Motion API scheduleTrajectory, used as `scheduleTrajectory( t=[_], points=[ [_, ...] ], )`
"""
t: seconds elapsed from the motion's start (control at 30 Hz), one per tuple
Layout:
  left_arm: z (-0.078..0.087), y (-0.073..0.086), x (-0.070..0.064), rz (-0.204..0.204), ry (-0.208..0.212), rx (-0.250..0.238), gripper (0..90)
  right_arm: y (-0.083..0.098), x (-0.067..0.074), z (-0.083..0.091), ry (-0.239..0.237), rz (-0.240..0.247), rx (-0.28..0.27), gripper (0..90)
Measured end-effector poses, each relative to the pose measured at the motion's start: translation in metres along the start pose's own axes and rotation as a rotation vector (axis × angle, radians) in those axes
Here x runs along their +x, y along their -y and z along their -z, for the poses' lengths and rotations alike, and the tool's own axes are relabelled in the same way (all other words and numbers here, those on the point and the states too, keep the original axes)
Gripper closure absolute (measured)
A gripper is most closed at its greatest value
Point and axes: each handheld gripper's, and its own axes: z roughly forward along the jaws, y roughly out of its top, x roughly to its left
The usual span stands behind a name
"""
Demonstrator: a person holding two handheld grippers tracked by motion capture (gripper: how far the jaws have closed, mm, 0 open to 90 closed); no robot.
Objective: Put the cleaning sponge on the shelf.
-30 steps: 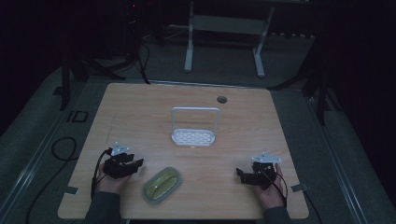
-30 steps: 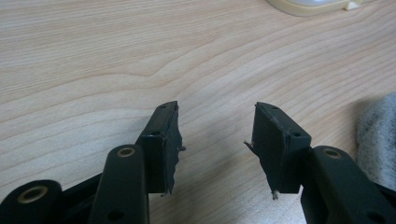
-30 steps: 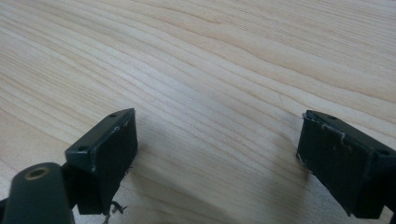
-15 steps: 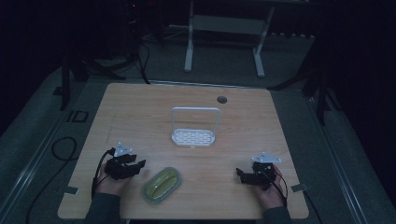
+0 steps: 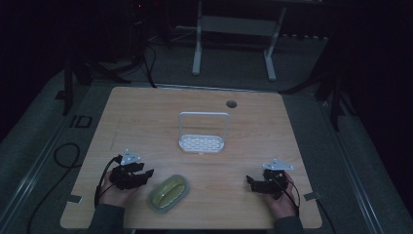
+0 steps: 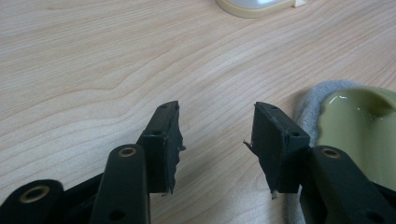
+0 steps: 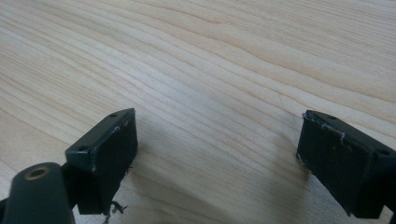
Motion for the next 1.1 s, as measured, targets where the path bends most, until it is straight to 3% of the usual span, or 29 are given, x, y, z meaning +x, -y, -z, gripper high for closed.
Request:
scheduleTrajectory(
  t=[0.57, 1.1],
  points=[
    [0.013, -0.011, -0.022, -0.033, 0.042, 0.029, 48.8, 0.0, 0.0, 0.0, 0.0, 0.0, 0.0, 11.8],
    [0.015, -0.013, -0.031, -0.069, 0.061, 0.053, 46.8, 0.0, 0.0, 0.0, 0.0, 0.0, 0.0, 11.9]
  ],
)
